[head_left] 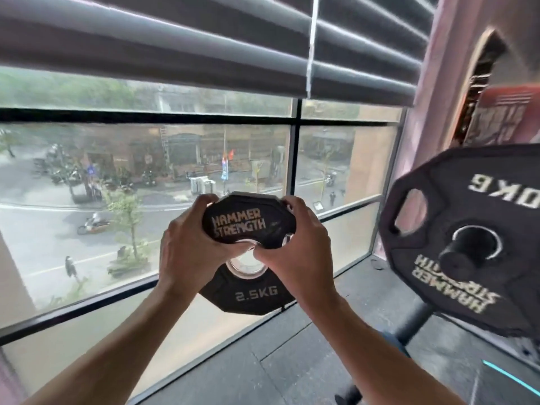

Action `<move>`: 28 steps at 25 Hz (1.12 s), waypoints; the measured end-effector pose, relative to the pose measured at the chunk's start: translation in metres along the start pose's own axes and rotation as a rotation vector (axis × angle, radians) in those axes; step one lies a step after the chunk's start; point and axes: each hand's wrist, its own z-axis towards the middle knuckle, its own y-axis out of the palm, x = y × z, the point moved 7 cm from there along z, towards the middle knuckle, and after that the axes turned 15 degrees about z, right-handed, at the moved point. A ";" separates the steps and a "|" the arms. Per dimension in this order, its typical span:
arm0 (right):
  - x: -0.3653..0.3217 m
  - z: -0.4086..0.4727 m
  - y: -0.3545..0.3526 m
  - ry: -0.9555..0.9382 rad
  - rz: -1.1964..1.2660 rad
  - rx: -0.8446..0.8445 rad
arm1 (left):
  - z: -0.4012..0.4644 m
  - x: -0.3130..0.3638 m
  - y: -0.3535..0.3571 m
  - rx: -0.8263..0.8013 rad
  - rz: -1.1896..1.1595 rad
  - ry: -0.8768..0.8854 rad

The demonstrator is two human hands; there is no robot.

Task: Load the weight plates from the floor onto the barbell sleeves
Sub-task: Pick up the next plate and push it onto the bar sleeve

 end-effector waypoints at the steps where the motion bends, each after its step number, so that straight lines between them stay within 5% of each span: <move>1: -0.013 -0.001 -0.024 -0.015 -0.010 0.023 | -0.001 0.023 -0.007 -0.002 -0.017 0.018; 14: -0.159 -0.084 -0.320 -0.087 -0.108 0.329 | -0.083 0.315 -0.109 -0.071 -0.236 0.371; 28: -0.279 -0.178 -0.479 -0.058 -0.397 0.574 | -0.163 0.480 -0.172 -0.181 -0.607 0.657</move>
